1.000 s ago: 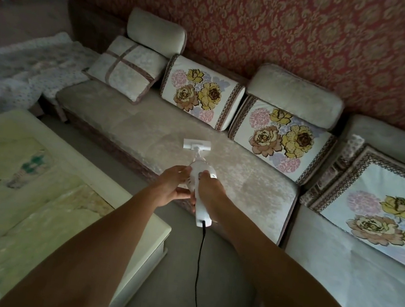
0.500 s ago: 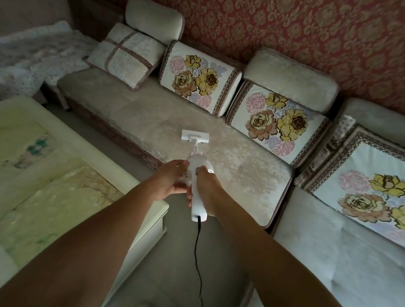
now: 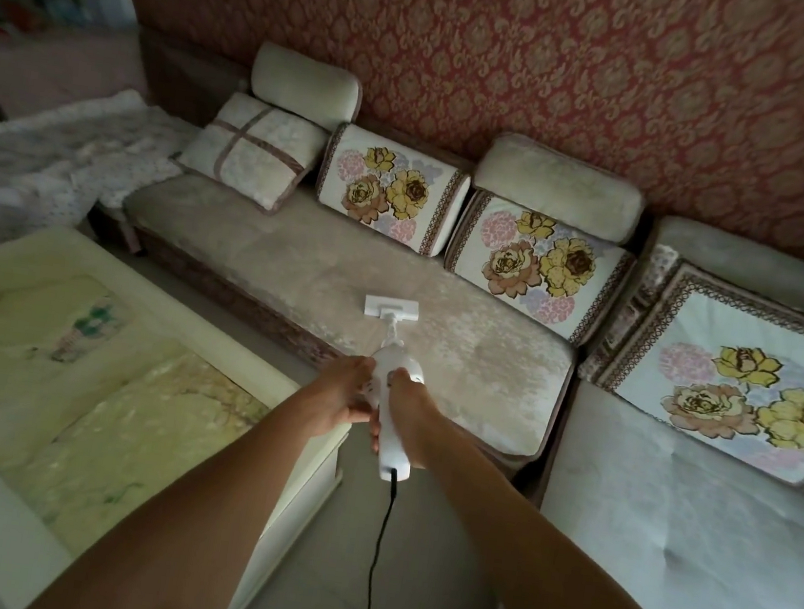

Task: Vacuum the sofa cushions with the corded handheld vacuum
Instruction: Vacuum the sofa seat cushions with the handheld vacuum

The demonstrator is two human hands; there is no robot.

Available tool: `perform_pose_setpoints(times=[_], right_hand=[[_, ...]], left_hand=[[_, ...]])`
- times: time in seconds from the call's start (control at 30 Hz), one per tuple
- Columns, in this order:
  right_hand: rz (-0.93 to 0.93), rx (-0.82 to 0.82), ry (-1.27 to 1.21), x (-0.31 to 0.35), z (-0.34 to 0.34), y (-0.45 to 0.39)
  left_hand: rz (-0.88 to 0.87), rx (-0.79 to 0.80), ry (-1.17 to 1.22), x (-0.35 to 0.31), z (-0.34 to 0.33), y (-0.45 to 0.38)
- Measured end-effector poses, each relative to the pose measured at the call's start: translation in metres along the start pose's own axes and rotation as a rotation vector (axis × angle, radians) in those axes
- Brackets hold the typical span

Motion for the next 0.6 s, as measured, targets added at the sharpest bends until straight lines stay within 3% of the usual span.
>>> perform_pose_setpoints(times=[0.27,0.6], right_hand=[[-0.021,-0.038,-0.023,-0.026,-0.041,0.027],[0.002,-0.036,-0.046,-0.022,-0.03,0.009]], left_hand=[[0.011,0.03,0.078,0.015,0.035,0.038],[0.004,0.029,0.081,0.017,0.032,0.017]])
Point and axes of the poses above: each hand's wrist, its own y-axis away from the middle knuckle, its own z-axis out of the back of the hand, x = y × z, the point moved 9 cm from there along -y, towards the middle knuckle, and after that the axes turned 7 degrees about y, right-handed, at the moved point
